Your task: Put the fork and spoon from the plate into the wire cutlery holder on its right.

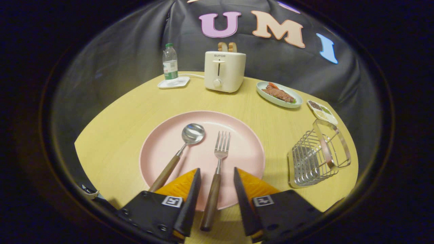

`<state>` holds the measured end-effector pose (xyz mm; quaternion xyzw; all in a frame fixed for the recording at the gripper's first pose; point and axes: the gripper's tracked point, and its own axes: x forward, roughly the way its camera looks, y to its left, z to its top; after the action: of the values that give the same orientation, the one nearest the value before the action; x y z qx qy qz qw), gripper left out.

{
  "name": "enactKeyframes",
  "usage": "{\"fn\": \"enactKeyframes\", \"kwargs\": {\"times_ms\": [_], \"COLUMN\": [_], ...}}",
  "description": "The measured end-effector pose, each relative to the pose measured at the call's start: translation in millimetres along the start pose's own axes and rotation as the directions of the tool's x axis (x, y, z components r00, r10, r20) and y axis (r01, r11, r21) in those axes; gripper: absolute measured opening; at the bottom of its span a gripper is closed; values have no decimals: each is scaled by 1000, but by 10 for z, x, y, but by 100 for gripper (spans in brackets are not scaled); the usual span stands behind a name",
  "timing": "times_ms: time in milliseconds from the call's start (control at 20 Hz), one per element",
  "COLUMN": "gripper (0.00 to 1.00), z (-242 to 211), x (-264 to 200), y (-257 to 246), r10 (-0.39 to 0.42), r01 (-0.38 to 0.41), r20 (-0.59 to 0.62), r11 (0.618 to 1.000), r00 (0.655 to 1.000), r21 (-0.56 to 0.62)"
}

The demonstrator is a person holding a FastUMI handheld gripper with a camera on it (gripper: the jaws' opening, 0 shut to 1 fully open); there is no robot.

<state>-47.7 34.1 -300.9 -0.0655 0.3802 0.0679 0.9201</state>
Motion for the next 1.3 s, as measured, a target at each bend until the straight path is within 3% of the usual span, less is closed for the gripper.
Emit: {"fn": "enactKeyframes", "kwargs": {"times_ms": [150, 300, 500, 850, 1300], "gripper": [28, 15, 10, 9, 9], "z": [-50, -42, -39, 243, 555], "x": [56, 79, 45, -241, -674], "y": [57, 70, 55, -38, -675], "r10": [26, 41, 59, 143, 174], "r01": [-25, -39, -57, -144, -183], "r20": [-31, -50, -70, -79, -130], "r11": [999, 998, 998, 990, 982], "r00": [999, 998, 996, 987, 976], "r21": [32, 47, 24, -1, -57]}}
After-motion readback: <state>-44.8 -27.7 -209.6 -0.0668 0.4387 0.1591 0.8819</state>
